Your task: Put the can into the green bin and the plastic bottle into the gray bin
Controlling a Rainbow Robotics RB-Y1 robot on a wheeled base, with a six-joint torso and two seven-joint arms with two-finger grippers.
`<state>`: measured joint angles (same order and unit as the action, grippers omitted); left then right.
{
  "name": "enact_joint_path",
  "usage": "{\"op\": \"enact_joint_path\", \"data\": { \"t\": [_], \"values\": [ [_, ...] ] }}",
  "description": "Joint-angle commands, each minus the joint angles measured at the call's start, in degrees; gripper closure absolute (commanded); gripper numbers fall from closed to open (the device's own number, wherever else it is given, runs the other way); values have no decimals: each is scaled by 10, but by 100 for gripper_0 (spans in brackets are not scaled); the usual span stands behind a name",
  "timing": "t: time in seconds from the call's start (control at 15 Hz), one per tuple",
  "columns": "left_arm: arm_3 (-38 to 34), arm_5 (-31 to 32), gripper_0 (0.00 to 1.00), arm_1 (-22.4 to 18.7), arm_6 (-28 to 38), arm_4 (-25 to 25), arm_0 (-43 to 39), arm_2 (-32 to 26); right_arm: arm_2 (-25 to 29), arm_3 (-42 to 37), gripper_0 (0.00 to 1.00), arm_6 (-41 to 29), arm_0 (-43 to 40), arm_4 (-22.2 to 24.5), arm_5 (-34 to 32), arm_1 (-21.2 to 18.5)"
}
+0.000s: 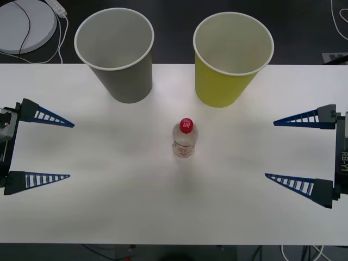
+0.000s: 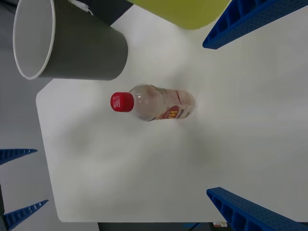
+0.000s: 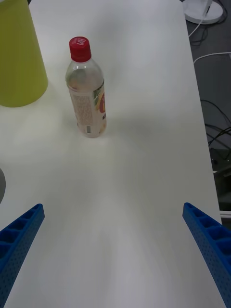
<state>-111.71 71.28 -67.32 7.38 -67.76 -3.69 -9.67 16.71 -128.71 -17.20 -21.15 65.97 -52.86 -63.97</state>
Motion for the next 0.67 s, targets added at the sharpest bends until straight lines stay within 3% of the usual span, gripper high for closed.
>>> {"op": "enact_joint_path", "data": {
  "t": [0.07, 0.33, 0.67],
  "values": [
    [0, 0, 0, 0, 0, 0, 0, 0, 0, 30, 0, 14, -1, -18, -6, 0],
    [0, 0, 0, 0, 0, 0, 0, 0, 0, 89, 0, 38, 23, -43, -66, 5],
    [0, 0, 0, 0, 0, 0, 0, 0, -30, 174, 0, 155, 56, -83, -103, 17]
  ]
}}
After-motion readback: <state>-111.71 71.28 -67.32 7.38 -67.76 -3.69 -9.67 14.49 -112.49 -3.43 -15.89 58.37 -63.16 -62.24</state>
